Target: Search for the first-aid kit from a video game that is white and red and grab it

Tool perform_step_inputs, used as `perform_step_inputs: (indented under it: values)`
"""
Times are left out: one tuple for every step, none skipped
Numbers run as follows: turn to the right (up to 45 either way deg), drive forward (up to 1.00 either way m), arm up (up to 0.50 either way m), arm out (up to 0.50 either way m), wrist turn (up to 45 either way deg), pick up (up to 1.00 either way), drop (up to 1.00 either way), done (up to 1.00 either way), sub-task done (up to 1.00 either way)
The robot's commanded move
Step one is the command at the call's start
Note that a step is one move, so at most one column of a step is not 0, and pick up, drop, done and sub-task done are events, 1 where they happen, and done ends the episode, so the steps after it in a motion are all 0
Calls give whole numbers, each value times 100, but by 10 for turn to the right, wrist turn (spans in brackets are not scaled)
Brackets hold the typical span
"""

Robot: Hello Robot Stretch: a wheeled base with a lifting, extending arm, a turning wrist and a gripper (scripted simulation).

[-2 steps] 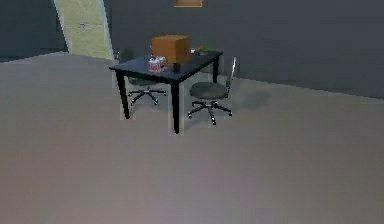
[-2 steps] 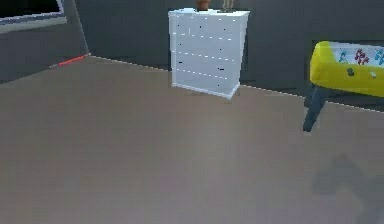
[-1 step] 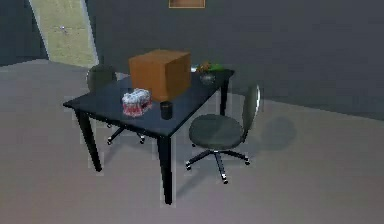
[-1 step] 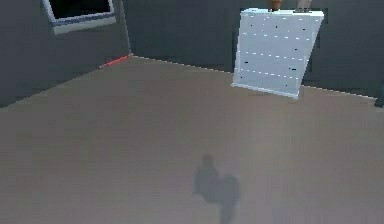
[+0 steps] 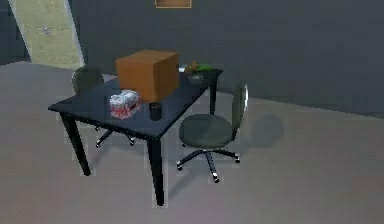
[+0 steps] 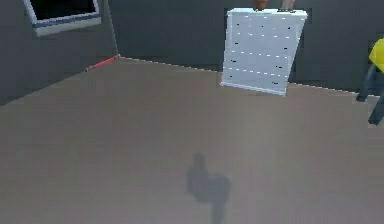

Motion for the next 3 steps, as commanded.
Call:
perform_step_inputs:
  values:
    - [0, 45, 0, 0, 0, 0, 0, 0, 0]
    - [-450, 0, 0, 0, 0, 0, 0, 0, 0]
    - [-450, 0, 0, 0, 0, 0, 0, 0, 0]
